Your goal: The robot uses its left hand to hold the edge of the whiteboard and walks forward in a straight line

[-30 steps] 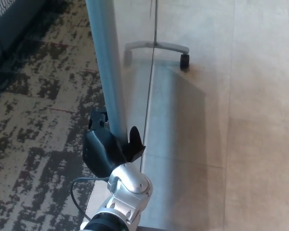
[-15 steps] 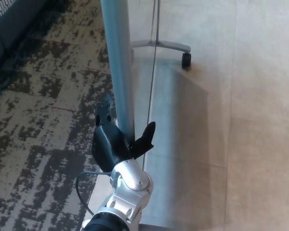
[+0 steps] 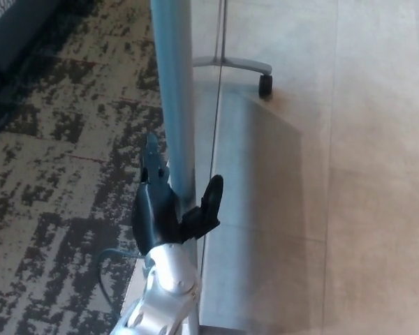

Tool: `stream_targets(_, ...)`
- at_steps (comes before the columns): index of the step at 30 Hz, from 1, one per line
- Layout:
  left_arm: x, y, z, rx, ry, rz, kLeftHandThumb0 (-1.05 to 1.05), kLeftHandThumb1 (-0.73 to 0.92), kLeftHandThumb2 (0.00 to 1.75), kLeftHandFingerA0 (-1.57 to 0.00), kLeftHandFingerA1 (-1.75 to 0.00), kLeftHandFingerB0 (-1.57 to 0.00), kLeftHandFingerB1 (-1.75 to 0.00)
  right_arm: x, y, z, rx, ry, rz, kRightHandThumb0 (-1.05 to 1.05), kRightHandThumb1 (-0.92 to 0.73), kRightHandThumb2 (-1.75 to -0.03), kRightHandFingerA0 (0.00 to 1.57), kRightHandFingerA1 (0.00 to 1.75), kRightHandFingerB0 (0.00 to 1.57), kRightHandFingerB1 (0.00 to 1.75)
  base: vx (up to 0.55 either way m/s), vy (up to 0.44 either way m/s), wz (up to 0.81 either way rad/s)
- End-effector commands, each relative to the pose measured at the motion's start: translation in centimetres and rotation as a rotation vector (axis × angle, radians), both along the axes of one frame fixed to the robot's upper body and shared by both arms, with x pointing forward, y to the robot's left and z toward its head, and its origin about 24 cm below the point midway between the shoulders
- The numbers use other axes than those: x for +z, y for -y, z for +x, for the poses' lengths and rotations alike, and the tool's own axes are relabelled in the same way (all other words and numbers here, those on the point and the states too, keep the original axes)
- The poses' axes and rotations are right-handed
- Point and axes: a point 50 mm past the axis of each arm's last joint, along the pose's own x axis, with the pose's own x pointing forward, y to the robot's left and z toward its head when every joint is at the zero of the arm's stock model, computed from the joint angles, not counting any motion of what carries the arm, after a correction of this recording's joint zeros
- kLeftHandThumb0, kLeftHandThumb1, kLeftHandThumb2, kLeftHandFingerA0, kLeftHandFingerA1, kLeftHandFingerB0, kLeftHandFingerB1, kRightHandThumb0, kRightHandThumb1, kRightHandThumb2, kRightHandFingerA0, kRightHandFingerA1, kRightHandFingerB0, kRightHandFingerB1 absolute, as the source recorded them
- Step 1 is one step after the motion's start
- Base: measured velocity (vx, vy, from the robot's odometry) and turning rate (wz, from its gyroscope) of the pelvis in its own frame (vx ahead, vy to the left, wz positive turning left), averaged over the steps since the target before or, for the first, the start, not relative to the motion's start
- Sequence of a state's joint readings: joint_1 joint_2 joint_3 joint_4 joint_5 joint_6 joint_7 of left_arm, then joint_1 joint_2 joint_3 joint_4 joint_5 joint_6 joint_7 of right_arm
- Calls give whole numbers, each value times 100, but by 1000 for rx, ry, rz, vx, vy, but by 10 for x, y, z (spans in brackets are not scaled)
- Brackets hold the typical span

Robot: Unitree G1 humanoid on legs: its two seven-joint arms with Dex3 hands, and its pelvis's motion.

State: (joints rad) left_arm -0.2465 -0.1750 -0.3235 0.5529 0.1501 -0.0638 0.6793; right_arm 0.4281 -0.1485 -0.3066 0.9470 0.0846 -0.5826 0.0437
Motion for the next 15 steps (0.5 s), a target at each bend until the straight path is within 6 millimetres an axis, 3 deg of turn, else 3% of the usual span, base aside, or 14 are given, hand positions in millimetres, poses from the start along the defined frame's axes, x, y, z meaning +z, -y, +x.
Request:
stream_targets(1, -7, -47, -59, -232, -106, 129, -105, 64, 104, 0, -33, 0, -16, 2, 3, 3, -13, 8, -39, -45, -53, -56, 52, 67, 43, 35, 0, 0, 0)
stream_targets(2, -7, -53, -69, -237, -121, 138, -105, 67, 107, 0, -28, 0, -14, 3, 3, 3, -12, 14, -43, -51, -41, -79, 44, 67, 36, 48, 0, 0, 0)
stream_targets(3, -8, -62, -84, -244, -142, 153, -105, 67, 107, 0, -28, 0, -14, 5, 5, 3, -10, 24, -49, -51, -41, -79, 44, 67, 36, 48, 0, 0, 0)
stream_targets(4, -7, -62, -85, -247, -144, 152, -105, 67, 107, 0, -28, 0, -14, 5, 5, 3, -10, 24, -49, -51, -41, -79, 44, 67, 36, 48, 0, 0, 0)
stream_targets(5, -12, -73, -112, -253, -173, 158, -105, 62, 104, 0, -27, 0, -8, 5, 5, 3, -4, 22, -55, -47, -54, -57, 37, 56, 43, 34, 0, 0, 0)
stream_targets(6, -15, -84, -146, -268, -209, 161, -105, 62, 104, 0, -27, 0, -8, 6, 6, 2, 3, 20, -62, -47, -54, -57, 37, 56, 43, 34, 0, 0, 0)
stream_targets(8, -13, -86, -153, -274, -221, 160, -105, 62, 104, 0, -27, 0, -8, 6, 6, 2, 4, 20, -63, -47, -54, -57, 37, 56, 43, 34, 0, 0, 0)
stream_targets(9, -14, -92, -184, -275, -274, 171, -105, 60, 103, 0, -26, 0, -8, 5, 6, 4, -25, 26, -34, -53, -42, -81, 47, 69, 34, 48, 0, 0, 0)
stream_targets(11, -15, -97, -219, -260, -312, 134, -105, 62, 103, 0, -25, 0, -11, 6, 7, 6, -19, 31, -55, -51, -41, -79, 45, 66, 35, 48, 0, 0, 0)
stream_targets(12, -14, -100, -234, -240, -327, 104, -105, 62, 100, 0, -22, 0, -4, 6, 8, 6, -9, 29, -66, -52, -42, -79, 53, 71, 36, 48, 0, 0, 0)
stream_targets(13, -13, -109, -264, -189, -361, 62, -105, 61, 102, 0, -24, 0, -1, 7, 9, 8, 3, 25, -72, -51, -41, -80, 48, 70, 33, 48, 0, 0, 0)
stream_targets(15, -14, -116, -276, -171, -397, 55, -105, 61, 102, 0, -23, 0, 0, 7, 10, 9, 10, 23, -70, -52, -41, -79, 42, 65, 35, 48, 0, 0, 0)
